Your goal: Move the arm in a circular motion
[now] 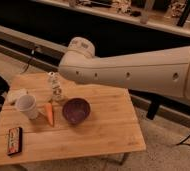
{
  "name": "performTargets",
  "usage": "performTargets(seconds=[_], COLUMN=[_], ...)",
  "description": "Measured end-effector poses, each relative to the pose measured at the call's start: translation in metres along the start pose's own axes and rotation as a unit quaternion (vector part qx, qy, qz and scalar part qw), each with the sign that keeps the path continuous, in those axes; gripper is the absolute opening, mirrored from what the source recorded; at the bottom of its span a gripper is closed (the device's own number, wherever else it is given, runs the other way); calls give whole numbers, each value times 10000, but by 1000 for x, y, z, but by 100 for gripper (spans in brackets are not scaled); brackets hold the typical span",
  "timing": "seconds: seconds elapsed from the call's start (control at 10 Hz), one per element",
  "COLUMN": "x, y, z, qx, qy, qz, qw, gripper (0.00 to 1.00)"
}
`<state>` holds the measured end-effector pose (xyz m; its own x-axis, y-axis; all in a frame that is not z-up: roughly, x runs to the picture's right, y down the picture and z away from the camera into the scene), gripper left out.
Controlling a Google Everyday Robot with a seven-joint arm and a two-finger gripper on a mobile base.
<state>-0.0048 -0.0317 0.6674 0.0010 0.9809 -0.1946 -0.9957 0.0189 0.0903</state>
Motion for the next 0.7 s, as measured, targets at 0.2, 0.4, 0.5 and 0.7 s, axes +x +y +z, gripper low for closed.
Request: performTargets(seconds=[0.2, 0.4, 0.5, 0.7], x=[-17, -47, -65, -100], y=[-33, -54, -57, -46], z=[-3, -14, -21, -35], qx=[199, 349, 416, 500], qy=[-52, -223, -329, -552], qz=[321, 468, 458, 306], qw=[9993, 9980, 9975, 9968], gripper=[65, 65, 65, 65])
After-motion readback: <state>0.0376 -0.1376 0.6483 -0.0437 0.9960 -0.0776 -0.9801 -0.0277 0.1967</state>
